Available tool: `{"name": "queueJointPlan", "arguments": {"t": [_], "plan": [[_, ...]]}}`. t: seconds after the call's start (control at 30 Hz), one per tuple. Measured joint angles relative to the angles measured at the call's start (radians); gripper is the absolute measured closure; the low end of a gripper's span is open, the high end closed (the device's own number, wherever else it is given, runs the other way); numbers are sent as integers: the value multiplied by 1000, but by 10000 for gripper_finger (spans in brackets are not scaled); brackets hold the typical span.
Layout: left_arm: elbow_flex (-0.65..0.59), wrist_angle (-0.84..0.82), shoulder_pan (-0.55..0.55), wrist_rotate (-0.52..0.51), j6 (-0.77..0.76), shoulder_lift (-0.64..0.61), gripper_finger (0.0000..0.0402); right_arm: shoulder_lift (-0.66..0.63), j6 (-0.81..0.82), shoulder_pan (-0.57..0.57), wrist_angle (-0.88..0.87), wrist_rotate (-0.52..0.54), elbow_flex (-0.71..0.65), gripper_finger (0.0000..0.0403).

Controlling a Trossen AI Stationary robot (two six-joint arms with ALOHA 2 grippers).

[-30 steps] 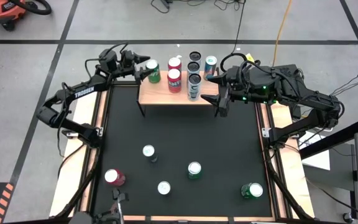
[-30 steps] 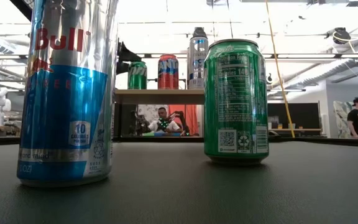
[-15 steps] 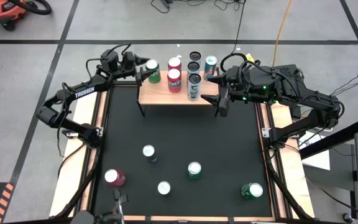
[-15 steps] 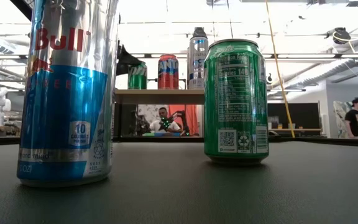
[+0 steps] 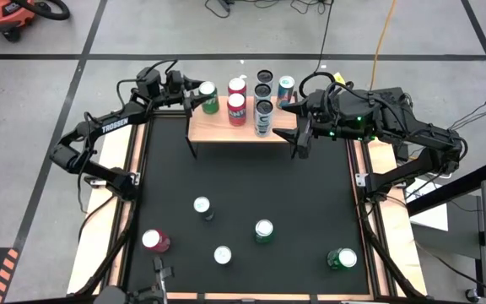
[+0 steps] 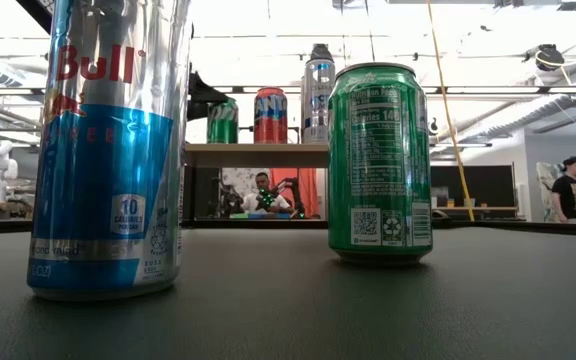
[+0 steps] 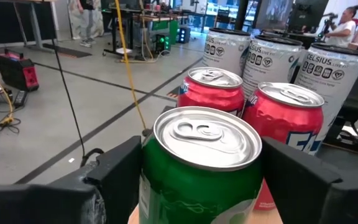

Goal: Place canned beverage on shelf
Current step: Put the top center green soda can on the shelf, then put the orange soda can on the shelf aligned with the other orange soda can

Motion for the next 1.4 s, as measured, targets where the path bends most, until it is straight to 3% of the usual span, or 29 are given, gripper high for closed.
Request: {"name": "queueJointPlan", "arguments": {"t": [0.33, 0.5, 0.8, 0.97, 1.4], "plan": [[0, 2, 2, 21, -20, 0, 109, 0, -2, 0, 0, 0, 0, 46], [0, -2, 3, -15, 12, -12, 107, 0, -3, 0, -1, 0, 0, 46], [0, -14, 3, -30, 2, -19, 59, 0, -4, 0, -23, 0, 0, 46], [0, -27, 3, -35, 2, -19, 52, 0, -4, 0, -23, 0, 0, 46], [0, -22, 8, -155, -25, -151, 51, 0, -4, 0, -23, -1, 0, 46]]}}
